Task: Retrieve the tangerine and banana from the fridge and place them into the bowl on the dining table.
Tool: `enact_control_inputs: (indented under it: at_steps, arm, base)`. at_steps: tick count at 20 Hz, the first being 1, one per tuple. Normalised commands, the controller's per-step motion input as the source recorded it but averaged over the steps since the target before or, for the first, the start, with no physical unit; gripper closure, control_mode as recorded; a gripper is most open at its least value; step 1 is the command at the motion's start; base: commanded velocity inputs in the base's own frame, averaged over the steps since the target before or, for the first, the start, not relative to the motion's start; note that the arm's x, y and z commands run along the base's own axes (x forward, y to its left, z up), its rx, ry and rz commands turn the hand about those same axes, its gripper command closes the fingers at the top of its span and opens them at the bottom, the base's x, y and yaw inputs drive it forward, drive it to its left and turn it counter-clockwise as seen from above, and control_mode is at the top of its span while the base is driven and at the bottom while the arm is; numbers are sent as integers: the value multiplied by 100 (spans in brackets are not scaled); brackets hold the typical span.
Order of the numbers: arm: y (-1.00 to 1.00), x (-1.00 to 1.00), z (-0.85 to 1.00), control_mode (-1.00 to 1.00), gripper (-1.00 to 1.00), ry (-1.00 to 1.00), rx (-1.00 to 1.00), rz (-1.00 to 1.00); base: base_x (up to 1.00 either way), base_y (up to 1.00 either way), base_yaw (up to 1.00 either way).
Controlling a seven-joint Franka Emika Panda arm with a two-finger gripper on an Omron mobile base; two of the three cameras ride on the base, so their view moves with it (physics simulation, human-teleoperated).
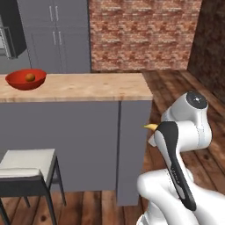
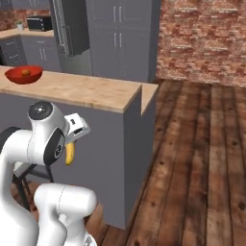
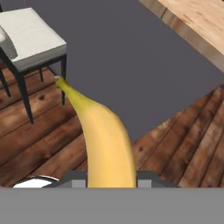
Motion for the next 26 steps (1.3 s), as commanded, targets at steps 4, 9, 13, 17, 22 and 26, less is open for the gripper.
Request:
enact_control_inputs:
  at_steps: [4,9,13,17,22,26]
  arm:
    - [0,0,0,100,100,0,0,0]
    - [0,0,0,100,100,0,0,0]
    - [0,0,0,100,100,0,0,0]
    - [0,0,0,100,100,0,0,0]
    - [0,0,0,100,100,0,0,0]
    - [0,0,0,100,100,0,0,0]
  base:
    - [16,54,-10]
    - [20,53,-11]
    - [26,49,-11]
    - [33,44,-9]
    - [41,39,-9]
    - [43,29,-8]
